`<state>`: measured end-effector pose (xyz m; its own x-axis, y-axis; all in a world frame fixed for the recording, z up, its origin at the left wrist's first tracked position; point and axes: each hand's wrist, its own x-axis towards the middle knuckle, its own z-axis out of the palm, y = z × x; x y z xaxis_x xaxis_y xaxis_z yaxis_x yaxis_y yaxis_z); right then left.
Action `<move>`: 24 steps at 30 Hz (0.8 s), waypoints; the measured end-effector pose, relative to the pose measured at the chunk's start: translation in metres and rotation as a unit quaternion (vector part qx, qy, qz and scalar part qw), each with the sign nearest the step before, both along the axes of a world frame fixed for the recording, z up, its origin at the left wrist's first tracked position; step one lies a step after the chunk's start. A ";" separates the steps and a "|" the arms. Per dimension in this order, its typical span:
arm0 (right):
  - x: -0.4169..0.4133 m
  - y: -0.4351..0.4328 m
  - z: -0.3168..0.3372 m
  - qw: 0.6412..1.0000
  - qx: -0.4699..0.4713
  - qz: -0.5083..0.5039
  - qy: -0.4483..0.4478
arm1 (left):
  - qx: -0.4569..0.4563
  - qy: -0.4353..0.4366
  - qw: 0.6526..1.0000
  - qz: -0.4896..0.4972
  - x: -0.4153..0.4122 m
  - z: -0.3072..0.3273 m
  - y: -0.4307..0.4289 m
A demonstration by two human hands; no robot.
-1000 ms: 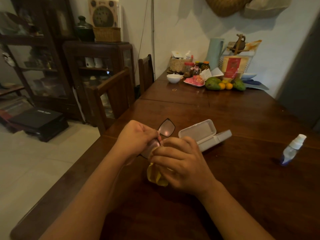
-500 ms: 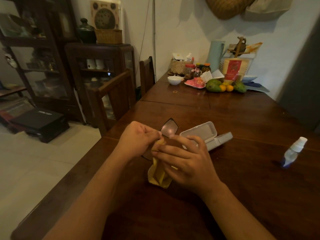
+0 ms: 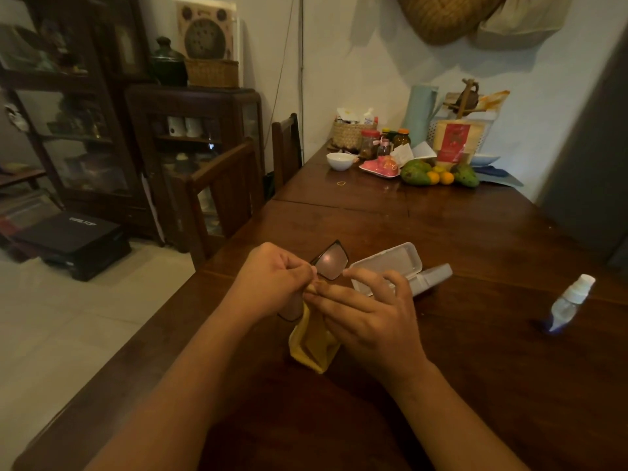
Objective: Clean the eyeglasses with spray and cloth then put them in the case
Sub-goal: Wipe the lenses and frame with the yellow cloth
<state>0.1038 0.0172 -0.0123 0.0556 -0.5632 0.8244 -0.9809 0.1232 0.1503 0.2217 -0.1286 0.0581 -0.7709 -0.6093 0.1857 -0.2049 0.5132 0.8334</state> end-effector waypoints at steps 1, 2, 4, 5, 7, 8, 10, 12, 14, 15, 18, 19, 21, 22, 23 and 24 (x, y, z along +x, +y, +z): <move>0.000 0.000 0.000 1.000 -0.018 0.000 -0.011 | 0.001 -0.003 1.000 0.003 0.000 -0.001 0.000; -0.001 0.001 0.000 0.999 -0.039 0.001 -0.031 | 0.002 -0.004 1.000 0.005 0.000 0.000 0.001; -0.008 0.003 0.001 0.993 -0.085 0.002 -0.080 | 0.007 -0.010 1.000 0.000 0.000 0.001 0.000; -0.012 0.005 0.003 0.989 -0.105 -0.002 -0.104 | 0.012 -0.017 1.000 -0.007 0.000 0.001 0.000; -0.019 0.007 0.006 0.980 -0.135 -0.019 -0.146 | 0.009 -0.032 0.999 -0.025 0.000 0.001 0.003; -0.021 0.007 0.008 0.975 -0.148 -0.028 -0.162 | 0.000 -0.038 0.999 -0.032 0.000 0.001 0.004; -0.022 0.005 0.009 0.967 -0.169 -0.038 -0.188 | -0.019 -0.045 0.998 -0.045 -0.003 0.001 0.008; -0.020 0.002 0.008 0.967 -0.149 -0.042 -0.203 | -0.019 -0.050 0.997 -0.058 -0.004 0.001 0.011; -0.018 0.000 0.005 0.975 -0.086 -0.034 -0.204 | -0.015 -0.048 0.997 -0.060 -0.003 0.001 0.012; -0.017 0.000 0.004 0.978 -0.054 -0.024 -0.201 | -0.014 -0.041 0.998 -0.055 -0.003 0.001 0.011; -0.012 0.000 0.003 0.986 0.004 0.017 -0.166 | -0.012 0.003 0.999 -0.033 0.001 0.003 0.010; -0.011 0.000 0.003 0.988 0.012 0.025 -0.151 | -0.012 0.012 0.999 -0.028 0.002 0.004 0.009; -0.014 0.002 0.002 0.992 0.008 0.019 -0.128 | -0.020 0.023 0.999 -0.028 0.003 0.005 0.009; -0.017 0.003 0.003 0.992 -0.003 0.008 -0.128 | -0.025 0.027 0.999 -0.029 0.003 0.004 0.009; -0.019 0.004 0.003 0.991 -0.015 -0.004 -0.135 | -0.028 0.028 0.999 -0.033 0.003 0.004 0.009; -0.022 0.005 0.003 0.989 -0.023 -0.014 -0.145 | -0.027 0.026 0.999 -0.039 0.004 0.004 0.009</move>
